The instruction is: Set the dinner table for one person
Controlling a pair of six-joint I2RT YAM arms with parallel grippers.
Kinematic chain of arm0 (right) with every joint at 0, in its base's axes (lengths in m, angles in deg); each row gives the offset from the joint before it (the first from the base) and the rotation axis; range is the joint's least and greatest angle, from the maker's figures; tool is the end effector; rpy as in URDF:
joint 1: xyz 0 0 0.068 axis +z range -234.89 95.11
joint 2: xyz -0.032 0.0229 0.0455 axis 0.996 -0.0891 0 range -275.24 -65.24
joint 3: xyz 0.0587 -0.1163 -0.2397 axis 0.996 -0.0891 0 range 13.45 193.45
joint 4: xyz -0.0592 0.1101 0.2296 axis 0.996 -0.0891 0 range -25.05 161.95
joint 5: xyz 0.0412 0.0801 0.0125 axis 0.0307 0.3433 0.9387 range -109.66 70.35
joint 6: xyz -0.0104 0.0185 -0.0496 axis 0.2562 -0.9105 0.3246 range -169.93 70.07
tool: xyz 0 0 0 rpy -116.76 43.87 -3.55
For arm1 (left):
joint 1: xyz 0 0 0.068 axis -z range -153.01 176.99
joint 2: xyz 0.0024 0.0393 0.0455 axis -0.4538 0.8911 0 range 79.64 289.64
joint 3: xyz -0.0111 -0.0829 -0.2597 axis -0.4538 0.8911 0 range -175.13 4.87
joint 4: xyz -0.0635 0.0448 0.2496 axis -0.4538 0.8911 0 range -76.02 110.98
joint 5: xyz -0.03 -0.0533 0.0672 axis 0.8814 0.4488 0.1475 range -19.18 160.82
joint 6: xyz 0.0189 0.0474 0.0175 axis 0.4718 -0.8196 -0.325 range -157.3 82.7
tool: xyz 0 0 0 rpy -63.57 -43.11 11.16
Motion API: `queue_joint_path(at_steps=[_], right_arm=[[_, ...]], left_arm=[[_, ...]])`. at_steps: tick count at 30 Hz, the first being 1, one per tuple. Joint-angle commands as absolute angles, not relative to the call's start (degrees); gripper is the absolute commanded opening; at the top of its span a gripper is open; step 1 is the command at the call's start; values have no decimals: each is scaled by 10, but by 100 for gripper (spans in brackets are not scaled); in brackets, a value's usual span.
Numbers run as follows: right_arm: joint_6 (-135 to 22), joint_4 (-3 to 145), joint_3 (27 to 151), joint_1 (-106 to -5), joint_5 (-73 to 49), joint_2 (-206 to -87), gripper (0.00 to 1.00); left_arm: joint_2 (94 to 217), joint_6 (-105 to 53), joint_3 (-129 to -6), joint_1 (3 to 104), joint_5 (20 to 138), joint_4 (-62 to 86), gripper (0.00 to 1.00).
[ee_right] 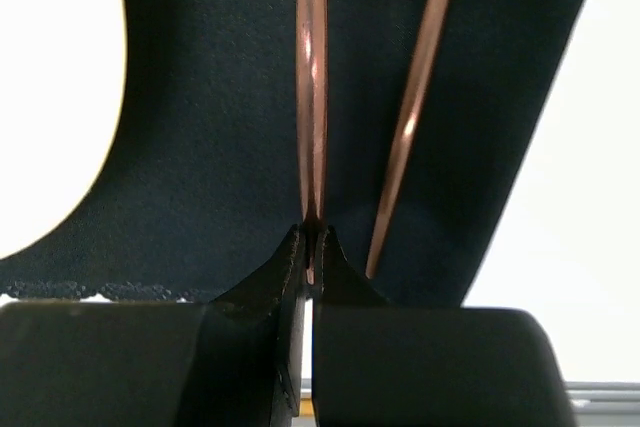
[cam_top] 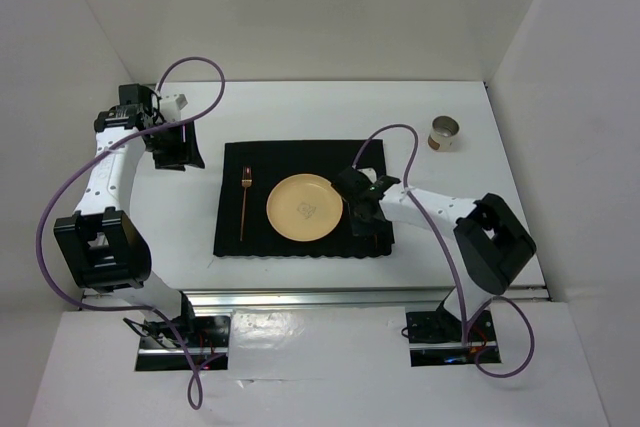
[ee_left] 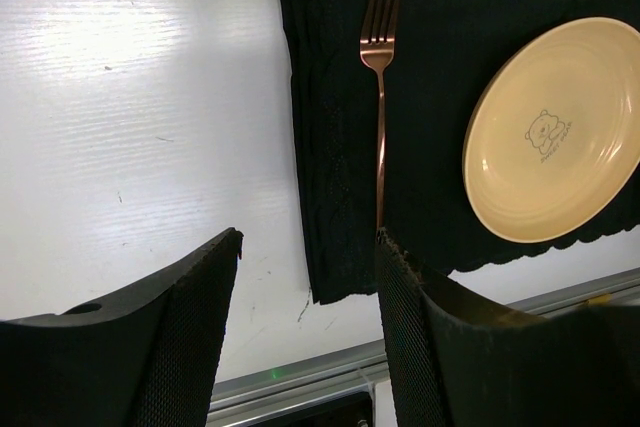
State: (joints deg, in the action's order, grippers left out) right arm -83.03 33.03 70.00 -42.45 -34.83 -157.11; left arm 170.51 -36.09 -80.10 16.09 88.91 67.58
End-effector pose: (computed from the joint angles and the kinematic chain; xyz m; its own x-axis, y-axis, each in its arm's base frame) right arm 0.2222 0.1906 0.1803 -0.9220 -0.1288 -0.3651 -0.1136 0.9915 -0.0628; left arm 0.3247 0.0513 0.3190 -0.8454 -0.1833 -0.5017 -0.0429 0.9596 -0.2782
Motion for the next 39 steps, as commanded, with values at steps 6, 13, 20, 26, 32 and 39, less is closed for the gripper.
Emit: queue_joint_path(at_steps=[6, 13, 20, 26, 32, 39], right_arm=[[-817, 373, 715, -424, -328, -1616, 0], [-867, 350, 731, -456, -308, -1640, 0], [-850, 371, 743, -465, -266, -1651, 0], [-855, 355, 737, -465, -255, -1626, 39], [-861, 336, 751, -470, -270, -1599, 42], [-835, 355, 769, -503, -269, -1608, 32]], left_arm=[[1691, -376, -795, 159, 895, 673, 64], [1691, -381, -795, 159, 895, 673, 64], [1697, -381, -795, 159, 889, 668, 64], [1708, -381, -802, 159, 883, 673, 64], [1713, -381, -802, 159, 883, 673, 64], [1718, -381, -802, 159, 877, 673, 64]])
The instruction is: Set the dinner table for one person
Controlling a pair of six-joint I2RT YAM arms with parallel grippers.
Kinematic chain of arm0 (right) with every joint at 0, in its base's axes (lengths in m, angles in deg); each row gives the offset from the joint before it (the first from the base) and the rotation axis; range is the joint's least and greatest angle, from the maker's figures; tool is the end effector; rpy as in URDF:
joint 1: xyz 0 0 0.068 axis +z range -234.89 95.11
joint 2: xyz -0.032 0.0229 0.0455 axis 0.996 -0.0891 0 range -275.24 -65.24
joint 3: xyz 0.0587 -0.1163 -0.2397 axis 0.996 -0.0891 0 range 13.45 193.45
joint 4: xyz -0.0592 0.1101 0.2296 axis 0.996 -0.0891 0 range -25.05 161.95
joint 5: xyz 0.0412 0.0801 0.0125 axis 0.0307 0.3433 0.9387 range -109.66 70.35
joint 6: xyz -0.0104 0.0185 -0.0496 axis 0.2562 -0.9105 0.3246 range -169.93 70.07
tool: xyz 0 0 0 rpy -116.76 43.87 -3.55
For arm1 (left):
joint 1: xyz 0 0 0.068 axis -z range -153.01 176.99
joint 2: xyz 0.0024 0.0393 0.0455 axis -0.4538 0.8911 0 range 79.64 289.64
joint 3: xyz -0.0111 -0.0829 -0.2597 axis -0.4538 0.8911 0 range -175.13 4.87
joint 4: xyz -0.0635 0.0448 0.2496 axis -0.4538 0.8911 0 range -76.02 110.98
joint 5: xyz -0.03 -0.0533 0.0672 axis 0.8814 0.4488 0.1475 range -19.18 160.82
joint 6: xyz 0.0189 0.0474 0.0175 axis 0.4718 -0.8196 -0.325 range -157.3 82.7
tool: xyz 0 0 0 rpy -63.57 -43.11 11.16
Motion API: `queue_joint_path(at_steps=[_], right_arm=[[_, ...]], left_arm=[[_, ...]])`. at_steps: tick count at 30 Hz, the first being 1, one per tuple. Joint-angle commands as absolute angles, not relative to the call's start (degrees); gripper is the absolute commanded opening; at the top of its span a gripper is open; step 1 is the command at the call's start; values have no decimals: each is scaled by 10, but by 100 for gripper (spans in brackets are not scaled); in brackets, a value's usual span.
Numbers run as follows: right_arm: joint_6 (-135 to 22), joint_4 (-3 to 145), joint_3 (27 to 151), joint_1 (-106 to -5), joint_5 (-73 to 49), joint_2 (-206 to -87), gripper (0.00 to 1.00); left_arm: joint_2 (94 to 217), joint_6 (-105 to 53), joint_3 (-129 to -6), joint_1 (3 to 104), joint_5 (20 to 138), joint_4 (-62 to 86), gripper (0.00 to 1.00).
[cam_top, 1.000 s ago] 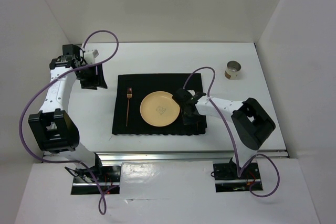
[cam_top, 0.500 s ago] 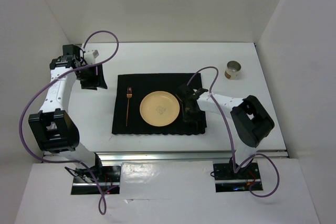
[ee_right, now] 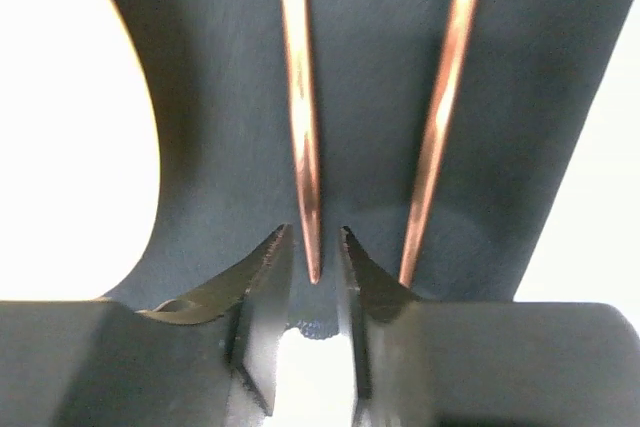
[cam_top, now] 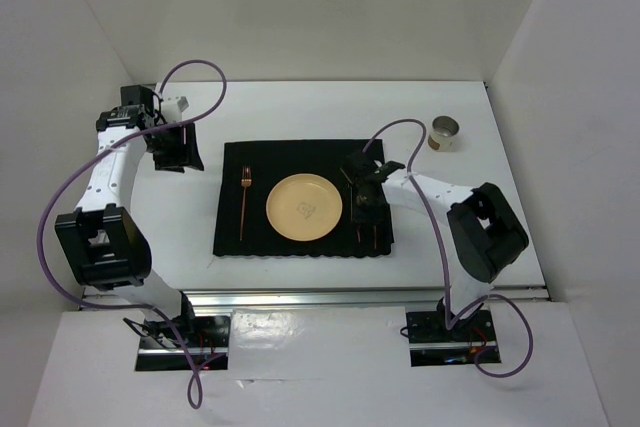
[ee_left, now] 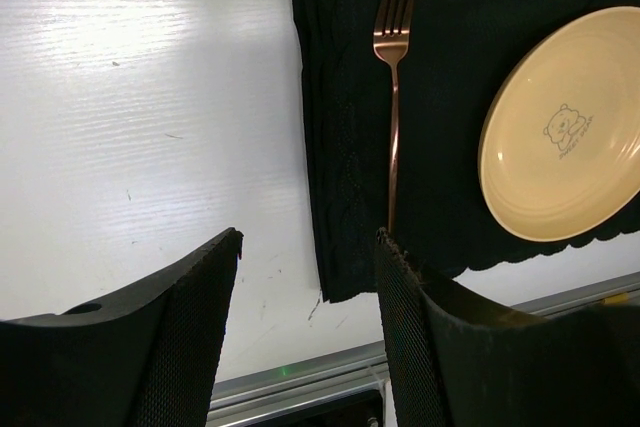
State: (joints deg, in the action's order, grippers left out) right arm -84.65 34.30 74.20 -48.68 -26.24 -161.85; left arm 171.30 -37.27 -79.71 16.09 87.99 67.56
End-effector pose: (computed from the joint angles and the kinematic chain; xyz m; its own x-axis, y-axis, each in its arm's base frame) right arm 0.2567 0.1828 0.1759 -0.9552 0.0020 -0.2959 -0.0200 0.9973 0.0712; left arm 0.3271 0.0523 0.3125 -0.8560 -0.1654 -0.4898 -0.0391 0.9655 -0.2576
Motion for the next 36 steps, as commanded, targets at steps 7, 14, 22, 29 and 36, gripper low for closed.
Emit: queue_joint_path(at_steps=[7, 14, 22, 29, 36], right_arm=[[-830, 381, 760, -526, -227, -1619, 30], [-842, 405, 724, -526, -201, -1614, 10], [-848, 382, 712, -526, -238, -1581, 0], [-854, 377, 692, -526, -238, -1571, 0], [-866, 400, 666, -526, -210, -1572, 0]], left_arm=[[1718, -381, -802, 159, 871, 673, 64], [1724, -381, -802, 159, 871, 679, 64], [1724, -381, -807, 159, 871, 679, 64], [1724, -381, -807, 159, 871, 679, 64], [1724, -381, -807, 159, 876, 679, 64]])
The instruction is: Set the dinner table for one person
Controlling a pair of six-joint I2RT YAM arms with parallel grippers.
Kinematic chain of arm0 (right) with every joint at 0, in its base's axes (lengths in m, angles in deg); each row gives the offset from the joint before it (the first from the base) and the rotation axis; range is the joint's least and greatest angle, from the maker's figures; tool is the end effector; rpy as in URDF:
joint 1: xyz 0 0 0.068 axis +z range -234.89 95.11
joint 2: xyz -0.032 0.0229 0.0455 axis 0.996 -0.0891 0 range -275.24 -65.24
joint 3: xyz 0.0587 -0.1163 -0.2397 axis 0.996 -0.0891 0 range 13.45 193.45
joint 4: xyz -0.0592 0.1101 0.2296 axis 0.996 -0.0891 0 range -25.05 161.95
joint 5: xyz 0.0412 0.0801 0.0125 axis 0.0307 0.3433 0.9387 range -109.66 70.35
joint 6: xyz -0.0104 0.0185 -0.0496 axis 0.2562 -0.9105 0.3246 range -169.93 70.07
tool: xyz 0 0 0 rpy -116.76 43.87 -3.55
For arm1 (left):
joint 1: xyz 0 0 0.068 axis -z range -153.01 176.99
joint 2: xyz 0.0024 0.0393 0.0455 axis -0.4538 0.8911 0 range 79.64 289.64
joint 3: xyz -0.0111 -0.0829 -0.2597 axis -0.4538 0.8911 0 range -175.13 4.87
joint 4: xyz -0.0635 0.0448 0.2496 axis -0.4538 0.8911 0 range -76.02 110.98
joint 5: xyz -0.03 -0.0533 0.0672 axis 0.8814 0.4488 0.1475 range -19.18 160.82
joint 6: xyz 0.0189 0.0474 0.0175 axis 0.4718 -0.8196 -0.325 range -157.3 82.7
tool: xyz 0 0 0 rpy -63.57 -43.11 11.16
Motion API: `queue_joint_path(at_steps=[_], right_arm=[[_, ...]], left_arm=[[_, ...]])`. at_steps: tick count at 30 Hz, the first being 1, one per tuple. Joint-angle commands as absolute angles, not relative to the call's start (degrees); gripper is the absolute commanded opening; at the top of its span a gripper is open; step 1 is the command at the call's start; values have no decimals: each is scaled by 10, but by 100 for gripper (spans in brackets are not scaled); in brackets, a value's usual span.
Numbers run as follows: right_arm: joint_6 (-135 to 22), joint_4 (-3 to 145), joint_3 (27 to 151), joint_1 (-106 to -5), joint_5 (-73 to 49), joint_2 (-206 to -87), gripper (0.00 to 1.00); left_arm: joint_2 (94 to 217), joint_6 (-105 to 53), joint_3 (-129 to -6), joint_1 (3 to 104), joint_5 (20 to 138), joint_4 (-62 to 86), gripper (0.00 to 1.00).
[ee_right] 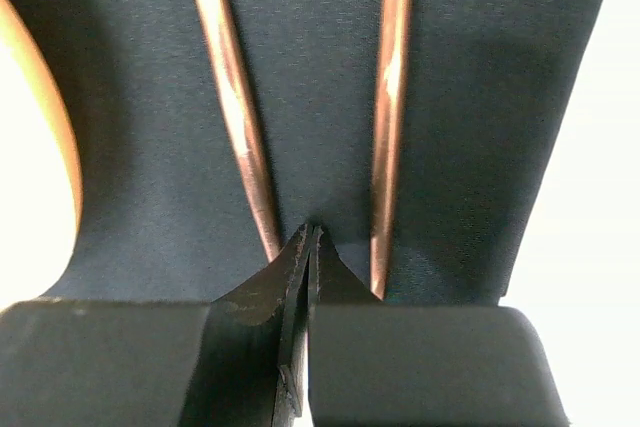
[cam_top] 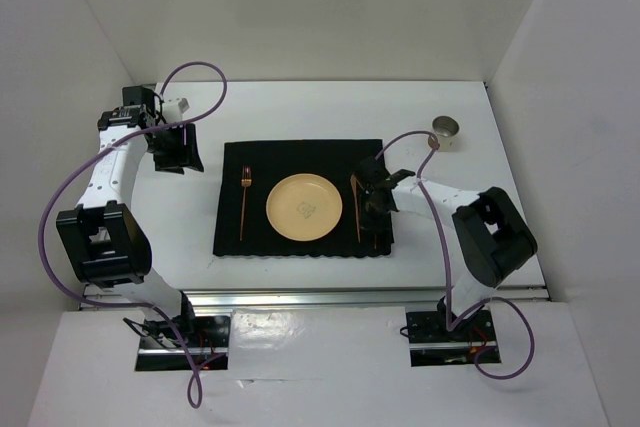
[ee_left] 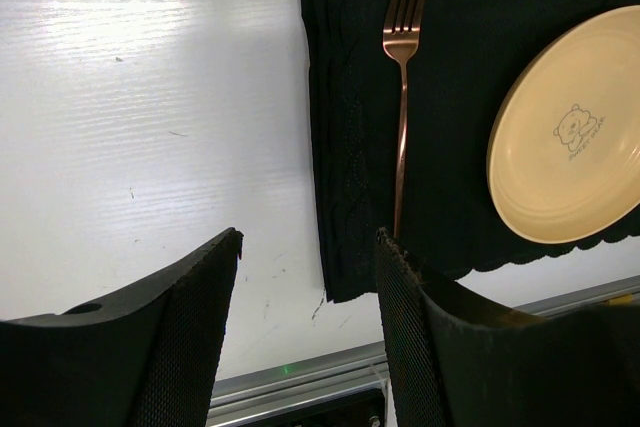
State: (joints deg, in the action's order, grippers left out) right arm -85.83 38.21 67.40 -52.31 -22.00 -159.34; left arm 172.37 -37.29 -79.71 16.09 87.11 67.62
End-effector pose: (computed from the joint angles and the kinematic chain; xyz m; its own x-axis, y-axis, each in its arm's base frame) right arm 0.2495 0.1577 0.1594 -0.9656 0.0783 -0.2478 0.0468 0.9903 0.1308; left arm 0.3305 0.0535 0.3065 -0.8653 -0.1668 -0.4726 -0.0515 0.9676 -0.2473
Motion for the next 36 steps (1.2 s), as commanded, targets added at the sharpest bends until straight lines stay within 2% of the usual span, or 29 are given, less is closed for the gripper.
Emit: queue_joint_path(at_steps=[1, 12, 18, 19, 20, 21, 22, 24, 25, 26, 30, 33, 36], right_arm=[[-854, 410, 666, -526, -190, -1572, 0], [-836, 426, 672, -526, -155, -1571, 0], [-836, 343, 717, -542, -251, -1553, 1], [-836, 316, 736, -549, -277, -1536, 8], [-829, 304, 749, -566, -291, -1526, 21], [-822, 293, 761, -575, -305, -1516, 48], [-812, 285, 789, -586, -318, -1497, 59], [-777, 277, 818, -634, -348, -1484, 69], [-761, 285, 842, -658, -348, -1479, 77], [-733, 309, 854, -684, -323, -1479, 79], [-708, 358, 922, -858, -212, -1524, 79], [-708, 377, 993, -912, -156, -1599, 77], [-722, 395, 1057, -952, -151, -1673, 74]], left_arm=[[1724, -381, -807, 159, 876, 679, 64], [1724, -381, -807, 159, 871, 679, 64], [1724, -381, -807, 159, 871, 679, 64], [1724, -381, -807, 159, 871, 679, 64], [1724, -381, -807, 159, 871, 679, 64], [1724, -381, -807, 159, 871, 679, 64], [1724, -381, -807, 159, 866, 679, 64], [1724, -381, -813, 159, 866, 679, 64], [1724, -381, -813, 159, 859, 679, 64], [1724, -376, -813, 159, 859, 679, 64], [1724, -376, -818, 159, 854, 684, 64], [1712, -376, -805, 159, 839, 676, 64], [1712, -376, -790, 159, 831, 670, 64]])
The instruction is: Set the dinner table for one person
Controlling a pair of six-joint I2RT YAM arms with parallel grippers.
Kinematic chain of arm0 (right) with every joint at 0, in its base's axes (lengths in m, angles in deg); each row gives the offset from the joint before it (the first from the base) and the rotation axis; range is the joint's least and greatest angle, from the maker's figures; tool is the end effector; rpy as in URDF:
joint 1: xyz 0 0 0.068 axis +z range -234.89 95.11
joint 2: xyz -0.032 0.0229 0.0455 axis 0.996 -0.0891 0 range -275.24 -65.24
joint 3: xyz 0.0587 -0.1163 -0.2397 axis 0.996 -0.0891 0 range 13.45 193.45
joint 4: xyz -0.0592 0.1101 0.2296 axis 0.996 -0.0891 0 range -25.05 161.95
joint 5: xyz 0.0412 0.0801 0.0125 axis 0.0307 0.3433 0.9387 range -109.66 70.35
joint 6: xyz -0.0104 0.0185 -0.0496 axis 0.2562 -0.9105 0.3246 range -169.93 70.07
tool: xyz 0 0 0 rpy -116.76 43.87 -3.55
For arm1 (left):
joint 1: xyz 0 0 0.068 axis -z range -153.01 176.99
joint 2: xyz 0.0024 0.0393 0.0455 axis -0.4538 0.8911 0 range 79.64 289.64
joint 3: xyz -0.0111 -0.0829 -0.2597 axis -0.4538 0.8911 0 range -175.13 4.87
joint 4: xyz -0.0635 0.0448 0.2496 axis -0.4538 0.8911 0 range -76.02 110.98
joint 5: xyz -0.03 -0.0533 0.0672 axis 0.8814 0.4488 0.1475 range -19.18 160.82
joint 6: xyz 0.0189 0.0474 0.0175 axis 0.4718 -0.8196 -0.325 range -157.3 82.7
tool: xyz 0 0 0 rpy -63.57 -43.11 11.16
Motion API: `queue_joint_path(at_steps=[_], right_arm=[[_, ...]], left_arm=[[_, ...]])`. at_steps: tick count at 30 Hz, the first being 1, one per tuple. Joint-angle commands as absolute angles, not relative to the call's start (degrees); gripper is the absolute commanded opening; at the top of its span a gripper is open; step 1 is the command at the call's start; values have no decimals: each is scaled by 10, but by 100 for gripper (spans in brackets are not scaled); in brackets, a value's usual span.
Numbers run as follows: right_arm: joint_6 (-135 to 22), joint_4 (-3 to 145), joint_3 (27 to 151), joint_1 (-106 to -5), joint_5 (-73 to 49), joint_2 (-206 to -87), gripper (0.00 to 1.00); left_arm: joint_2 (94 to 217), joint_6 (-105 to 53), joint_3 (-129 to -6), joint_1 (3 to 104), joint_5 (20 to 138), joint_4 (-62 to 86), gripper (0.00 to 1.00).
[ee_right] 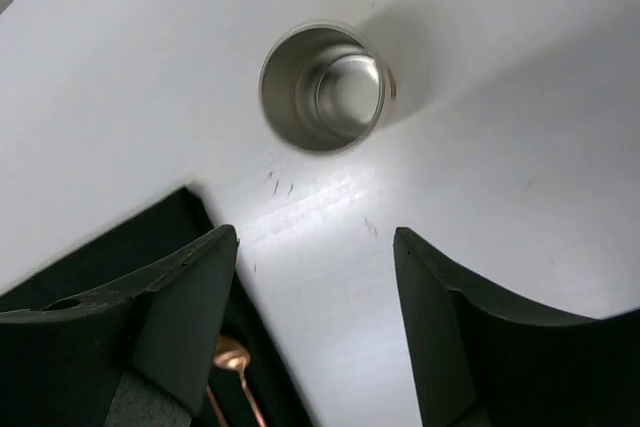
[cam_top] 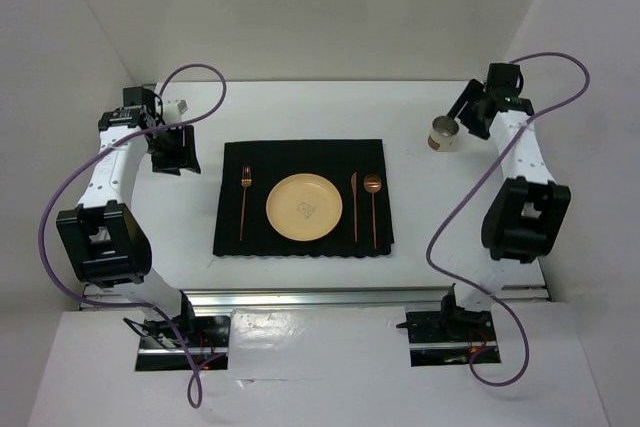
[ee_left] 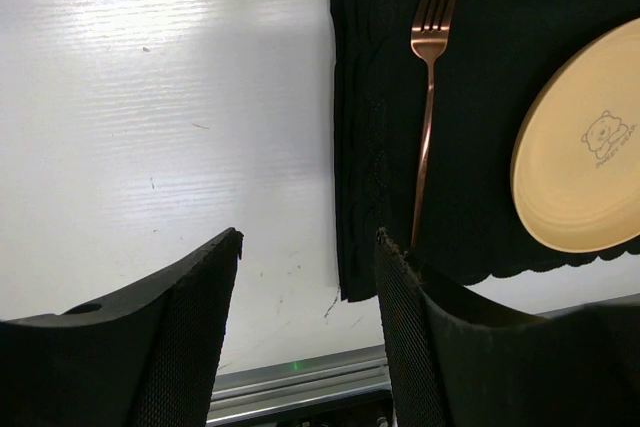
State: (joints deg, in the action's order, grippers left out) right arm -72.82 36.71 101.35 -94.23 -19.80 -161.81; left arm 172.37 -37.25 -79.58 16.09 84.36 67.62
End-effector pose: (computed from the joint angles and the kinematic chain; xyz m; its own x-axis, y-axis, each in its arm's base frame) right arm 0.3753 -0.0618 0.3221 -0.5666 0.4875 -0.6643 0.4175 0.8649 0.2786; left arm 0.3303 0.0551 0.3054 -0.8663 -0.1677 -0.4705 -0.0764 0.9754 -0.2070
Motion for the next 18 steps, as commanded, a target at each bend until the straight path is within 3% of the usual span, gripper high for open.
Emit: queue_joint_path(at_steps=[1, 6, 11, 18], right_arm=[[-722, 395, 1073, -969, -144, -1693, 71], [-728, 377, 1190, -983, -147, -1822, 66], [-723, 392, 1209, -983, -172, -1861, 59], [-712, 393, 1220, -983, -192, -1905, 33]], left_arm=[[1712, -376, -790, 159, 831, 670, 64], [1725, -376, -790, 159, 814, 664, 64], [1746, -376, -795, 159, 794, 670, 64], [1762, -376, -806, 159, 789, 670, 64]])
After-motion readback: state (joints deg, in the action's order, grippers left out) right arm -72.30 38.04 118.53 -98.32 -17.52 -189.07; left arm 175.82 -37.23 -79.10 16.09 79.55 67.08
